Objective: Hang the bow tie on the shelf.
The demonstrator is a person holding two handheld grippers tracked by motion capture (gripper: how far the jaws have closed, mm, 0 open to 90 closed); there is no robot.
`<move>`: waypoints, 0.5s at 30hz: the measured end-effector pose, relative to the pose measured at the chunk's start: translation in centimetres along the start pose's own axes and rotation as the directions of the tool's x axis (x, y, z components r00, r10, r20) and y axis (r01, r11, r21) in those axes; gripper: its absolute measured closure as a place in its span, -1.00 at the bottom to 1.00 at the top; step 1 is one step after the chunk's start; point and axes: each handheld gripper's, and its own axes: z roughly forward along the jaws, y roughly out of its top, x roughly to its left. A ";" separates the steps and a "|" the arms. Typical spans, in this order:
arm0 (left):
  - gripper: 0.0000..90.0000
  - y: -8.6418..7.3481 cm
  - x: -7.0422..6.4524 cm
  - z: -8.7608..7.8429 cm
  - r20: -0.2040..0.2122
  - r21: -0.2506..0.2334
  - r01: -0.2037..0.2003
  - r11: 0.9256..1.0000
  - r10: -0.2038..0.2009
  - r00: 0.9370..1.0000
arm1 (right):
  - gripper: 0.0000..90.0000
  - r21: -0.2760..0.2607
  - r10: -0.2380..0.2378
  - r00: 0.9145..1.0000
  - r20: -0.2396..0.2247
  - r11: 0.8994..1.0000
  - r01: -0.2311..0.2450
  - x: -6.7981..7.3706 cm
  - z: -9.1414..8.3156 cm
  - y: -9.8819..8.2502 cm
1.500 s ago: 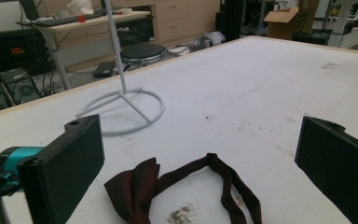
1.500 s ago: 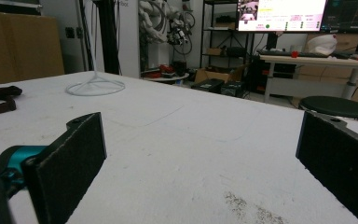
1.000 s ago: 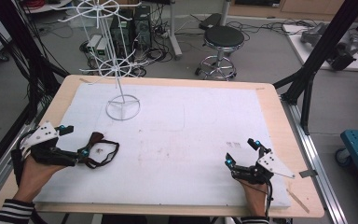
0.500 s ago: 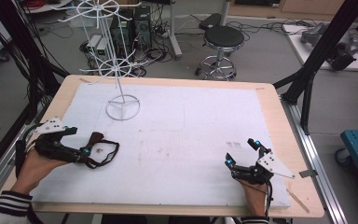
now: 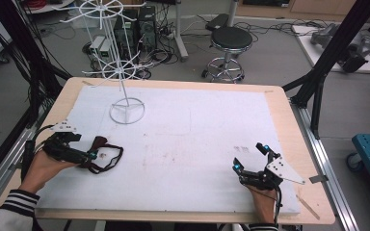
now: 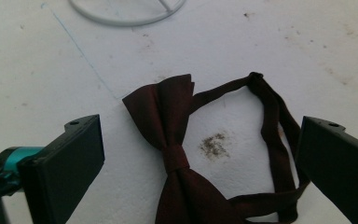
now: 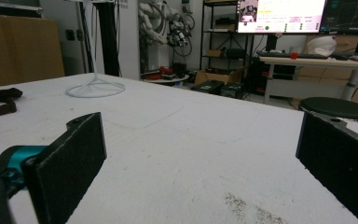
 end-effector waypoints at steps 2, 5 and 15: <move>-0.96 0.0 0.1 0.1 -0.006 0.008 0.007 1.000 -0.007 1.000 | -0.98 0.000 0.002 1.000 0.000 1.000 -0.002 0.0 0.0 0.0; -0.96 0.0 0.3 0.5 -0.010 0.032 0.013 0.999 -0.013 1.000 | -0.98 -0.001 0.002 1.000 0.001 1.000 -0.002 0.0 0.0 0.0; -0.92 -0.1 0.5 1.5 -0.044 0.122 0.028 0.992 -0.022 0.999 | -0.98 -0.002 0.003 1.000 0.001 1.000 -0.003 0.0 0.0 0.0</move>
